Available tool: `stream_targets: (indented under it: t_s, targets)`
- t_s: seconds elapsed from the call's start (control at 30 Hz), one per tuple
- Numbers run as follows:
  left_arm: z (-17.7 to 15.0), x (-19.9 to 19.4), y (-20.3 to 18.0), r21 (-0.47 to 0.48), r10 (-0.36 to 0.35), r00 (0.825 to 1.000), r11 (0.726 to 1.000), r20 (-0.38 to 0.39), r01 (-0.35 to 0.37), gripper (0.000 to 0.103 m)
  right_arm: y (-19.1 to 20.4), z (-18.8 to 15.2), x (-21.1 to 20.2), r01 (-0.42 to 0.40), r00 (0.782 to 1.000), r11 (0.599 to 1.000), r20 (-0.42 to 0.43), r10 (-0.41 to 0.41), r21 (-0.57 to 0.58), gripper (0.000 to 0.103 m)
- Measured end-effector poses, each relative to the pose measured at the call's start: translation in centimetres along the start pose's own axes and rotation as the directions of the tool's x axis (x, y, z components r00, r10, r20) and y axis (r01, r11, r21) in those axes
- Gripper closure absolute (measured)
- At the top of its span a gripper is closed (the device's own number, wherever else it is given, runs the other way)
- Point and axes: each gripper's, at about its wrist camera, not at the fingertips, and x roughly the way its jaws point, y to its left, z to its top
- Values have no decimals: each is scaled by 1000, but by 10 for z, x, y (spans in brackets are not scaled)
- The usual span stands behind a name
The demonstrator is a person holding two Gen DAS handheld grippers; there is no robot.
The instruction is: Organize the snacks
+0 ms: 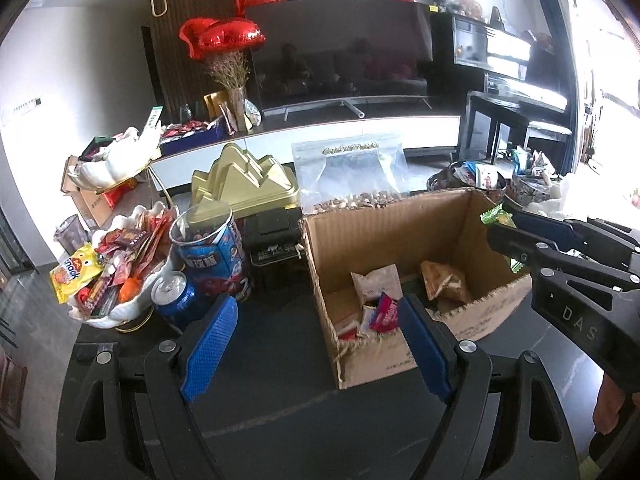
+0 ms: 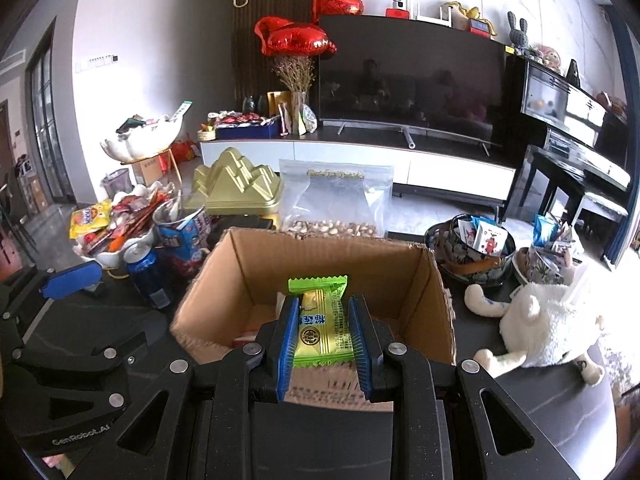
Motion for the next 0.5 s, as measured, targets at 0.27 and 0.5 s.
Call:
stream_targets:
  t_s: [0.27,0.5]
  targets:
    - [12,22,1,-8,14,1000,1000,-1,-14,21,-12,7,34,22,999,1000,-29,-22,8,73]
    - [9,22,0,-6,23,1000,1000,9,-22,20,-13,-2,38,11,997,1000,-79,-9,17,50]
